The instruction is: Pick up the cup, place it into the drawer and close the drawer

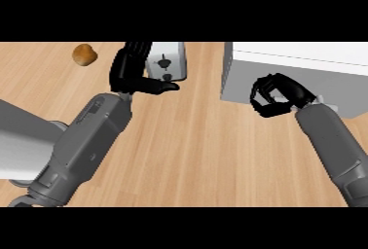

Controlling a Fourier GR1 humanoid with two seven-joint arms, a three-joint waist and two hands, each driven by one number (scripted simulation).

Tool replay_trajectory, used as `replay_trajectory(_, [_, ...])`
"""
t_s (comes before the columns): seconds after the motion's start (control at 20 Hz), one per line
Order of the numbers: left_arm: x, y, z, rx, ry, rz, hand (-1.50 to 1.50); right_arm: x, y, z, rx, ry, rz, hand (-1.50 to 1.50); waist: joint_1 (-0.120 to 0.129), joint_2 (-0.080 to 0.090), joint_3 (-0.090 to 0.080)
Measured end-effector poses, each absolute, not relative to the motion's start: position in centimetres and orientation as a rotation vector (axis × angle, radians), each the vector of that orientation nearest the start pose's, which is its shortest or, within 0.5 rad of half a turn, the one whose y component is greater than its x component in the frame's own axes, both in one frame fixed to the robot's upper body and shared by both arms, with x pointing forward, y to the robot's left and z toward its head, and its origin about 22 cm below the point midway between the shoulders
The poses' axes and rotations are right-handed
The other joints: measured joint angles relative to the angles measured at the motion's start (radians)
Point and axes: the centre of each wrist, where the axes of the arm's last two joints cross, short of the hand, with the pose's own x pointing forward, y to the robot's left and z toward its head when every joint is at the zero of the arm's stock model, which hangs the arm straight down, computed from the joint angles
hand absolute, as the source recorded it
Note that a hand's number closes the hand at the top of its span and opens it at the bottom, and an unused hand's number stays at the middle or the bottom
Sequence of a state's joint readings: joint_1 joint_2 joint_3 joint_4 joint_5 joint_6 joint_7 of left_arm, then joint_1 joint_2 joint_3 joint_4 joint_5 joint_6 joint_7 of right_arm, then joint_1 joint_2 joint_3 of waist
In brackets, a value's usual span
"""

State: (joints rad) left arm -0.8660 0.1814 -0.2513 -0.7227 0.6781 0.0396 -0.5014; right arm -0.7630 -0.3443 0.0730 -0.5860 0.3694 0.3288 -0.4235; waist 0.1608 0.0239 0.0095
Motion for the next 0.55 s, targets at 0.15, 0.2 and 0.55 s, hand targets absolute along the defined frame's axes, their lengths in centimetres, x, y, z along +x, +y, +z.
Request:
replay_trajectory(0.15, [41.4, 15.7, 6.3, -0.430, -1.894, 0.032, -1.50, 40.6, -28.1, 3.4, -0.022, -1.493, 0.937, 1.50, 0.007, 0.003, 0.002])
replay_trajectory(0.2, [41.4, 15.8, 6.3, -0.434, -1.893, 0.031, -1.50, 40.6, -28.3, 3.5, -0.011, -1.490, 0.935, 1.50, 0.010, 0.004, 0.002])
replay_trajectory(0.55, [41.1, 16.3, 6.0, -0.461, -1.887, 0.025, -1.50, 40.3, -29.5, 4.2, 0.064, -1.479, 0.911, 1.50, 0.027, 0.012, 0.008])
